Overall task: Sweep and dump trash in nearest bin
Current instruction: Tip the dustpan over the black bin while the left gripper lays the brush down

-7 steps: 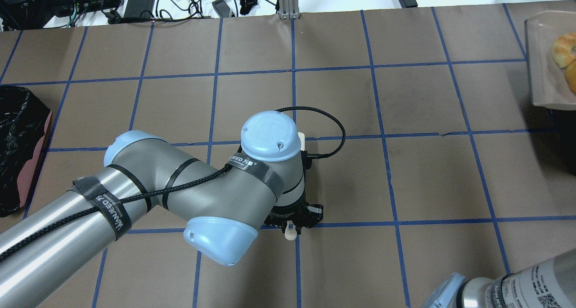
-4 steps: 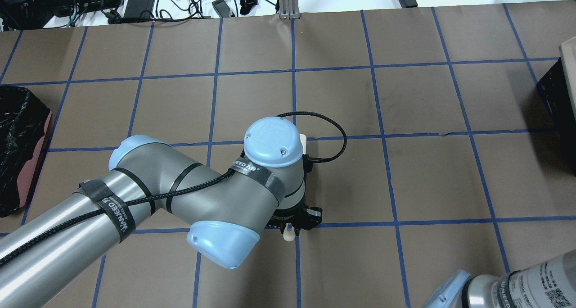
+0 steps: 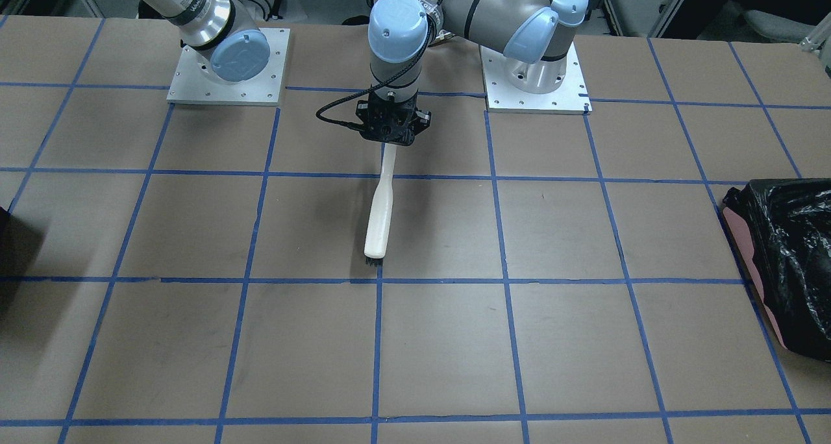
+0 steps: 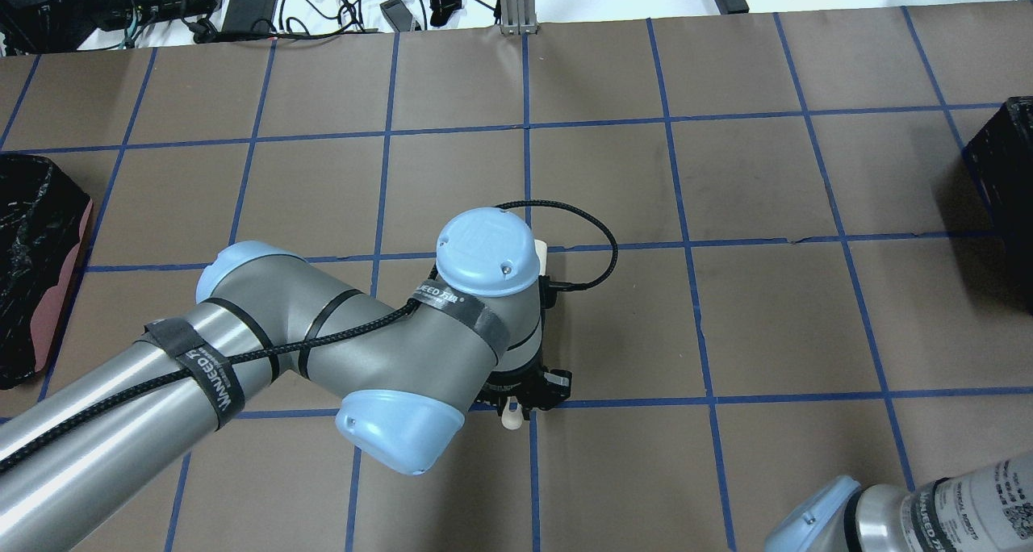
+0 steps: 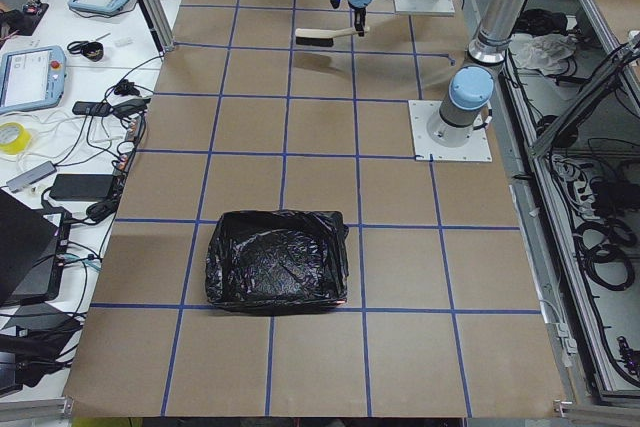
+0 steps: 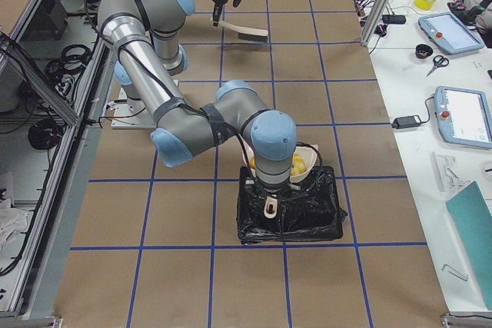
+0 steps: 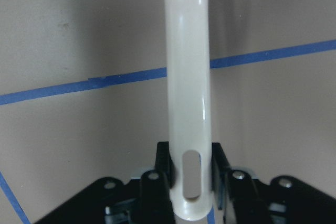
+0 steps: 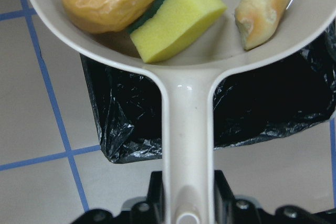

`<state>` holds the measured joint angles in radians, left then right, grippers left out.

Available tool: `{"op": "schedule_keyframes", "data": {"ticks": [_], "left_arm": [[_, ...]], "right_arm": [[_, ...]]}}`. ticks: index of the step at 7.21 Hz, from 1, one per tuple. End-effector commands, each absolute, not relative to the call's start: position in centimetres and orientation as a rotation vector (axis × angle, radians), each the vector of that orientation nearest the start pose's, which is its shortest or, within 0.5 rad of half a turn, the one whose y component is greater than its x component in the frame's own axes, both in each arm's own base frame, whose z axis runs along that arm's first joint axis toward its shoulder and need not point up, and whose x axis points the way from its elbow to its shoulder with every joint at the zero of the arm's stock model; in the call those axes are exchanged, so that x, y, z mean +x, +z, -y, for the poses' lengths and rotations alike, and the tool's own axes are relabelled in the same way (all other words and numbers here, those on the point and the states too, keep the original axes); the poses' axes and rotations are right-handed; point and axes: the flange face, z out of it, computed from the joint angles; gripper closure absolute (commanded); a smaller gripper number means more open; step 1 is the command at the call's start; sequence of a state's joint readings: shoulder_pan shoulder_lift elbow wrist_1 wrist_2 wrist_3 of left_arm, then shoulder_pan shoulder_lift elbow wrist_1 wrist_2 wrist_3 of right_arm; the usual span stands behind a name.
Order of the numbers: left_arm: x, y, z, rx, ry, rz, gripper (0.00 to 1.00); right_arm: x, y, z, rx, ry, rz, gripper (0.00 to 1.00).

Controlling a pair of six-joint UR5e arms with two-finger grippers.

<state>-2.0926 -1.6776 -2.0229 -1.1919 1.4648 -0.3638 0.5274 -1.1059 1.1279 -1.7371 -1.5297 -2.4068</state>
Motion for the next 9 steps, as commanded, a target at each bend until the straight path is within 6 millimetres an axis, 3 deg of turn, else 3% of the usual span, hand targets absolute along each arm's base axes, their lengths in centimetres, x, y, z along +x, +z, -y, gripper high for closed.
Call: {"op": "schedule_keyframes", "data": {"ticks": [1,3,5,6,7,9], "left_arm": [[-34.9,24.8,31.8,0.231,0.348,-3.126,1.0],[-35.0,24.6,31.9,0.223,0.333,-3.138,1.0],[-35.0,24.2,31.9,0.229,0.345,-3.129,0.87],[-35.0,23.8,31.9,0.235,0.354,-3.123,0.54],[-35.1,23.8,31.9,0.24,0.354,-3.122,0.41],[-35.2,24.6,32.3,0.245,0.329,-3.133,0.28]], "right_arm": [[-55.1,46.1,46.5,-2.12,0.037,-2.658,0.95],[-56.3,45.6,46.3,-2.151,0.194,-2.672,0.95],[-55.3,46.0,46.7,-2.141,0.369,-2.65,0.98],[-55.2,46.2,46.6,-2.136,0.458,-2.629,1.0],[-54.8,47.1,46.5,-2.144,0.464,-2.639,1.0],[-54.7,48.0,46.3,-2.175,0.483,-2.637,1.0]]}}
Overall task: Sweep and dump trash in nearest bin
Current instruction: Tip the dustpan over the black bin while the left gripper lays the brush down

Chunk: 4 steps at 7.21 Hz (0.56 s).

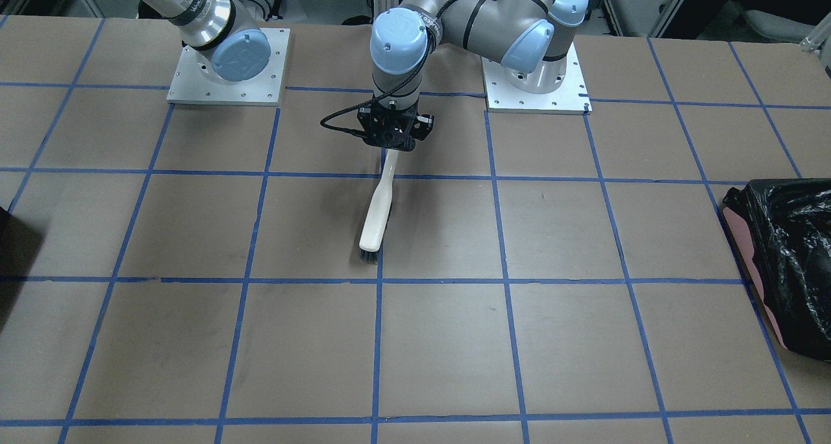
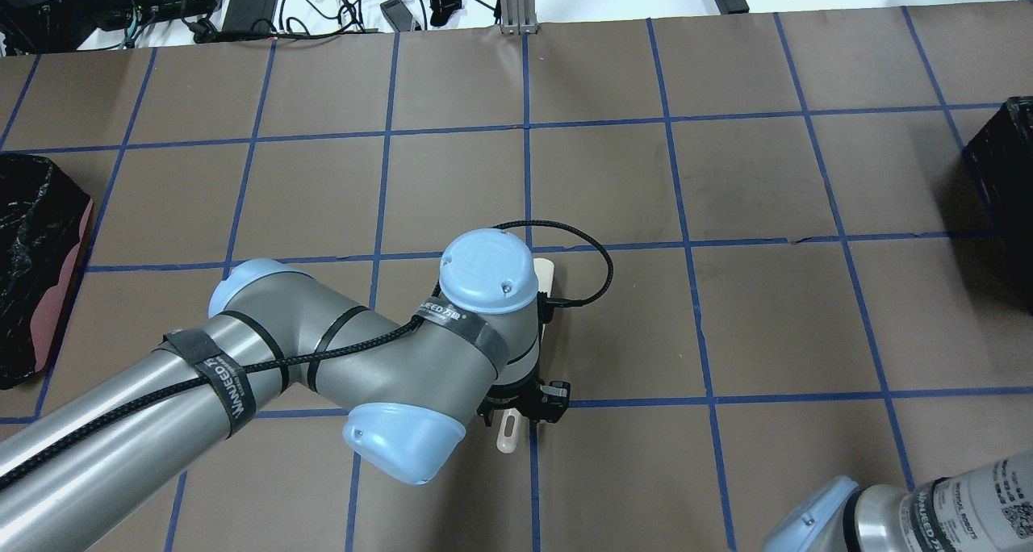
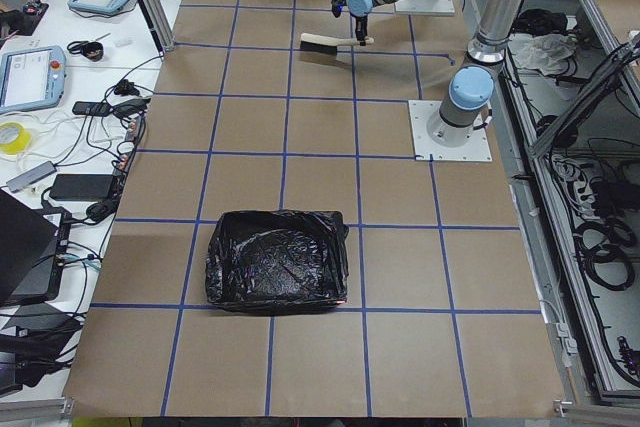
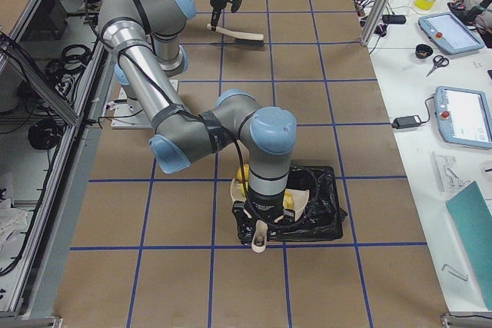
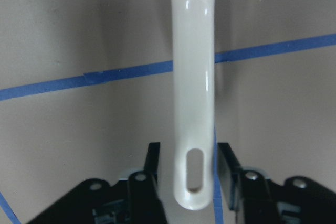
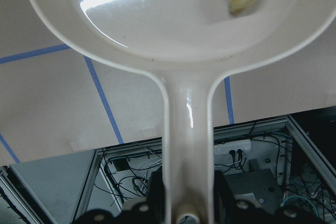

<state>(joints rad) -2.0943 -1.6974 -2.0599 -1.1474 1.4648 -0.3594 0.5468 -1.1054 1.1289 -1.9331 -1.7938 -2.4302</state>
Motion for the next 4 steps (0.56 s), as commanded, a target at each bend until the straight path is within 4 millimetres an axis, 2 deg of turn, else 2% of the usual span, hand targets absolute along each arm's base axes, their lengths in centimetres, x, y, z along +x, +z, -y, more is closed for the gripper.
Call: {"op": "schedule_keyframes", "data": {"ticks": [1,2,3,4], "left_arm": [[-35.9,26.8,33.6,0.248,0.219,-3.176,0.0],[-37.0,30.0,35.5,0.244,0.15,-3.2,0.0],[-37.5,34.2,37.7,0.246,0.083,-3.209,0.0],[-35.0,38.3,41.3,0.168,-0.019,-3.12,0.0]], "right_arm": [[-55.0,48.1,46.7,-2.212,0.505,-2.668,1.0],[-55.0,48.1,46.7,-2.219,0.51,-2.675,1.0],[-55.0,47.9,46.8,-2.221,0.512,-2.669,1.0],[-54.4,48.4,47.6,-2.254,0.524,-2.683,1.0]]}}
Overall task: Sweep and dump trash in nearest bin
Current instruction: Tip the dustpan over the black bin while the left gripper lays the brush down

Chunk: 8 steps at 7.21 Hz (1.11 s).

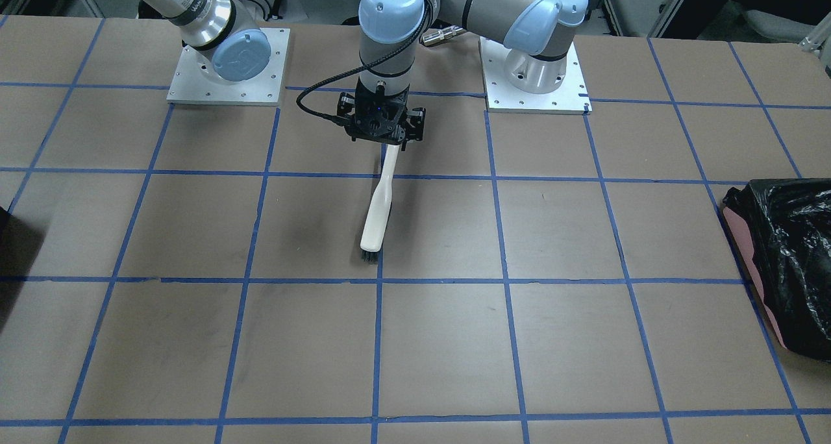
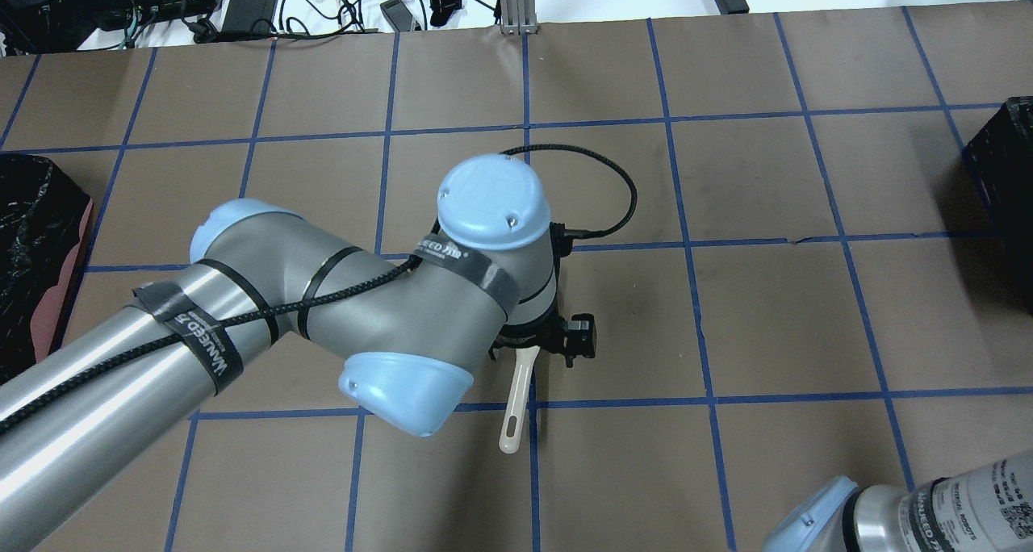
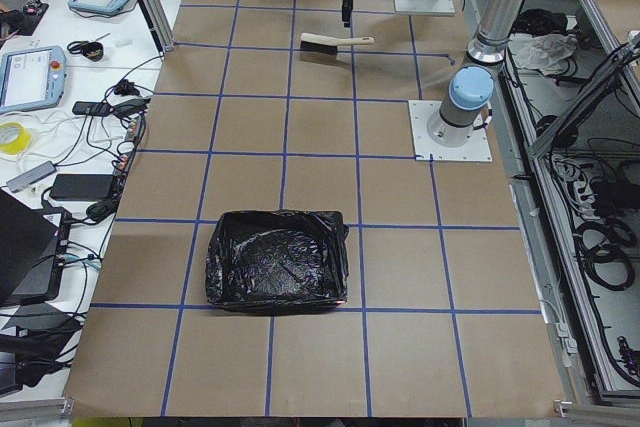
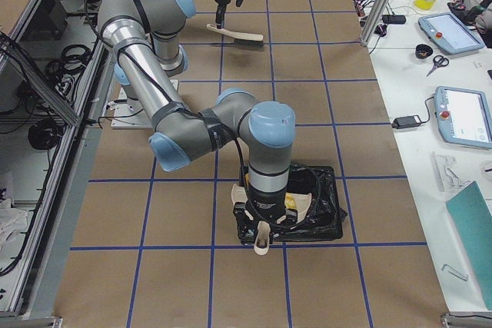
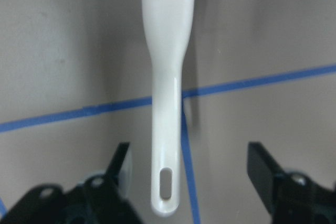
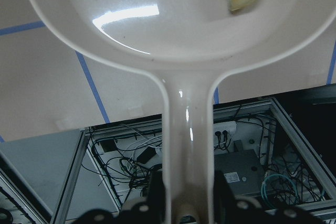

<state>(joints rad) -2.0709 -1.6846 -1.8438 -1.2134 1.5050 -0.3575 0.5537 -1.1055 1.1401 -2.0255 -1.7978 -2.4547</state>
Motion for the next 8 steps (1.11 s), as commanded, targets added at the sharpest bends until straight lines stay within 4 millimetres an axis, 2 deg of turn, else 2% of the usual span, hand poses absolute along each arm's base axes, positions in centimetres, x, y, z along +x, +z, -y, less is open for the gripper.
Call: {"op": "schedule_keyframes", "data": {"ticks": [1,2,3,5,6,7,8], "left_arm": [[-31.6,41.3,45.0,0.2,-0.057,-3.111,0.0],[-27.7,43.4,47.8,0.118,-0.112,-3.115,0.0],[-24.0,44.3,50.2,-0.004,-0.141,-3.119,0.0],[-16.7,44.7,53.0,-0.219,-0.162,-3.104,0.0],[-13.9,44.7,53.6,-0.151,-0.159,-3.101,0.0],[-12.1,45.7,53.6,-0.04,-0.171,-3.095,0.0],[-11.0,45.3,53.7,-0.001,-0.154,-3.094,0.0]], "right_arm": [[-54.3,49.4,47.9,-2.262,0.597,-2.746,1.0],[-53.3,49.7,48.9,-2.274,0.651,-2.737,1.0],[-52.9,50.1,49.3,-2.261,0.701,-2.767,1.0],[-52.4,51.0,49.3,-2.275,0.694,-2.784,1.0],[-51.1,52.0,49.8,-2.338,0.556,-2.783,1.0],[-48.7,53.1,50.9,-2.401,0.366,-2.748,1.0],[-46.0,53.3,51.9,-2.3,0.238,-2.774,1.0]]}}
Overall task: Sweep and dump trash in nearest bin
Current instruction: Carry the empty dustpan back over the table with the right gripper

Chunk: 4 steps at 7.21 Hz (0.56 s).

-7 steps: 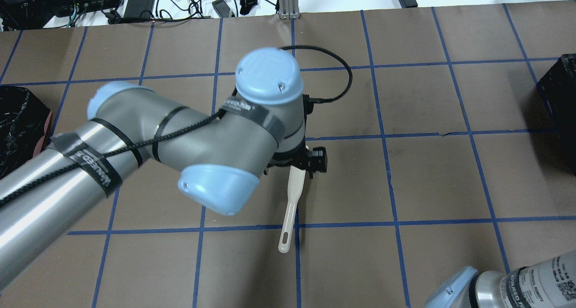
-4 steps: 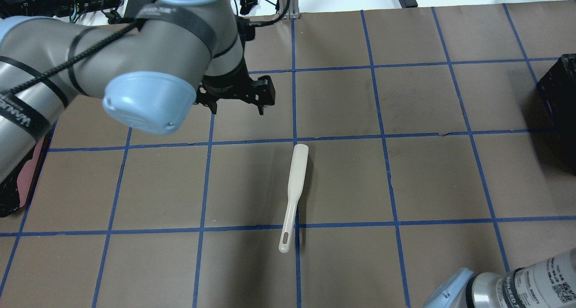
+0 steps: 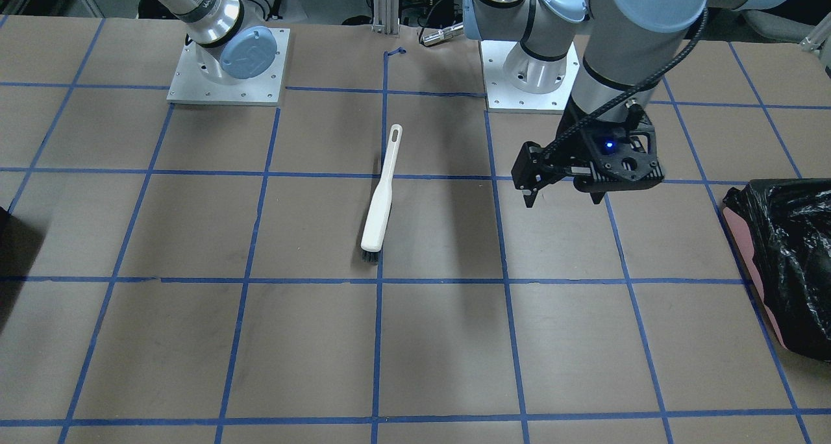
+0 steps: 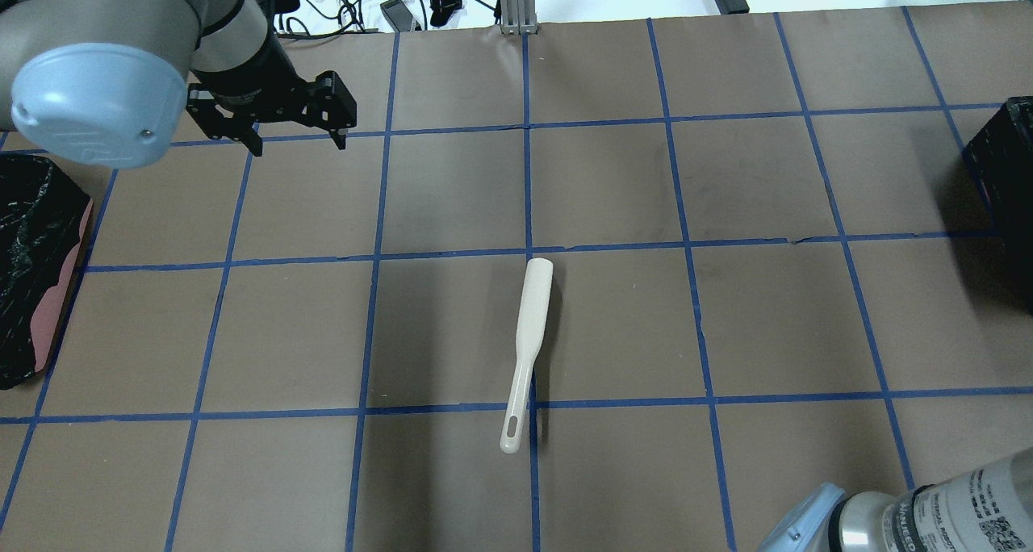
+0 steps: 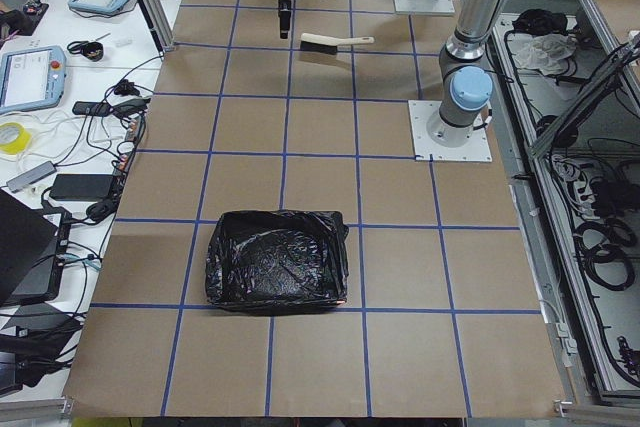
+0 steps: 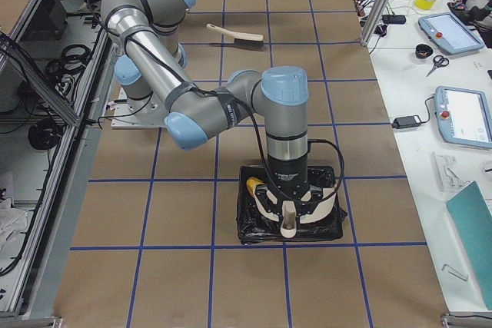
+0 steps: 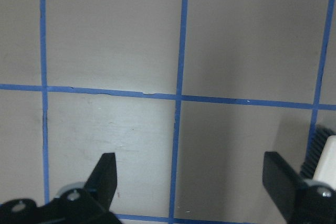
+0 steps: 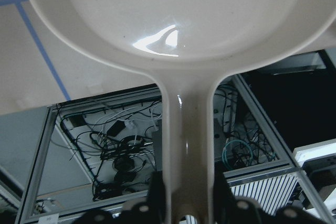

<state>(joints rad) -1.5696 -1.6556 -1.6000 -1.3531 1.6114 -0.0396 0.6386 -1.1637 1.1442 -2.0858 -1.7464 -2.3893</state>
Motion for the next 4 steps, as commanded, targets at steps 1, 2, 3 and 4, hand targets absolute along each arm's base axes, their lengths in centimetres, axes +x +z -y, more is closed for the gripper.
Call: {"op": "schedule_keyframes", "data": {"ticks": [1,2,3,4], "left_arm": [[-10.9,45.4,53.3,-0.003,-0.138,-3.094,0.0],[-11.3,45.6,53.0,0.0,-0.141,-3.096,0.0],[-11.5,45.4,52.7,-0.001,-0.109,-3.116,0.0],[-11.4,45.8,52.4,0.0,-0.107,-3.145,0.0]], "right_arm": [[-42.9,52.2,54.1,1.696,-0.117,2.153,1.0],[-38.7,50.7,56.7,1.691,-0.081,2.22,1.0],[-33.6,48.5,59.4,1.672,-0.045,2.28,1.0],[-28.7,47.1,60.8,1.572,-0.003,2.388,1.0]]}}
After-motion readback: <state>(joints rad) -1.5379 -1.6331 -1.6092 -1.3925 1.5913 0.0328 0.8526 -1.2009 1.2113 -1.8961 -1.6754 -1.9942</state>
